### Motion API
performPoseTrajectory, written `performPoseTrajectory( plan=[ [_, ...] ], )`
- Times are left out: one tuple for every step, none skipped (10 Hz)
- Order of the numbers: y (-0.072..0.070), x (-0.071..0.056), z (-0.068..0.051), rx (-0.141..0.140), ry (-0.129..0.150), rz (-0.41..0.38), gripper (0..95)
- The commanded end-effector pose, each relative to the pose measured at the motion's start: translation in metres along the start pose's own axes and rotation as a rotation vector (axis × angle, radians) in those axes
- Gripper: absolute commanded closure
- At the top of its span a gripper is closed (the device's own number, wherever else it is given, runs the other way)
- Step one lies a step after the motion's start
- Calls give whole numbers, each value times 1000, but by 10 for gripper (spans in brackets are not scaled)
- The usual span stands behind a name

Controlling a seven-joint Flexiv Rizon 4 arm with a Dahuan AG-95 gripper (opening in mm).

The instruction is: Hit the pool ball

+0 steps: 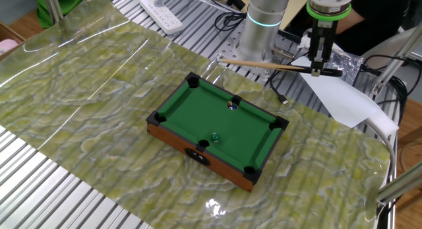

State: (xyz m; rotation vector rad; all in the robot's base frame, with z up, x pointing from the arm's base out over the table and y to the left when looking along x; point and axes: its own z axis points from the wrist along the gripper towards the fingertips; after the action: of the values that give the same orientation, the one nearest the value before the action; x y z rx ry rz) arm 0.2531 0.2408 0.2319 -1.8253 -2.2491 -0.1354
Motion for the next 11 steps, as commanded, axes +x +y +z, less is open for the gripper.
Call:
performPoseTrajectory(
  plan=[
    [1,0,1,-3,-3,5,950],
    [1,0,1,-3,-1,4,950],
    [1,0,1,-3,-1,2,950],
    [1,0,1,-4,-1,2,950],
    [1,0,1,-4,0,5,950],
    [1,0,1,-4,-1,12,950],
    [1,0,1,-4,-1,16,950],
    [1,0,1,-4,0,27,950],
    [1,0,1,-6,4,40,950],
    [1,0,1,-6,2,42,950],
    [1,0,1,-6,3,40,950]
  ],
)
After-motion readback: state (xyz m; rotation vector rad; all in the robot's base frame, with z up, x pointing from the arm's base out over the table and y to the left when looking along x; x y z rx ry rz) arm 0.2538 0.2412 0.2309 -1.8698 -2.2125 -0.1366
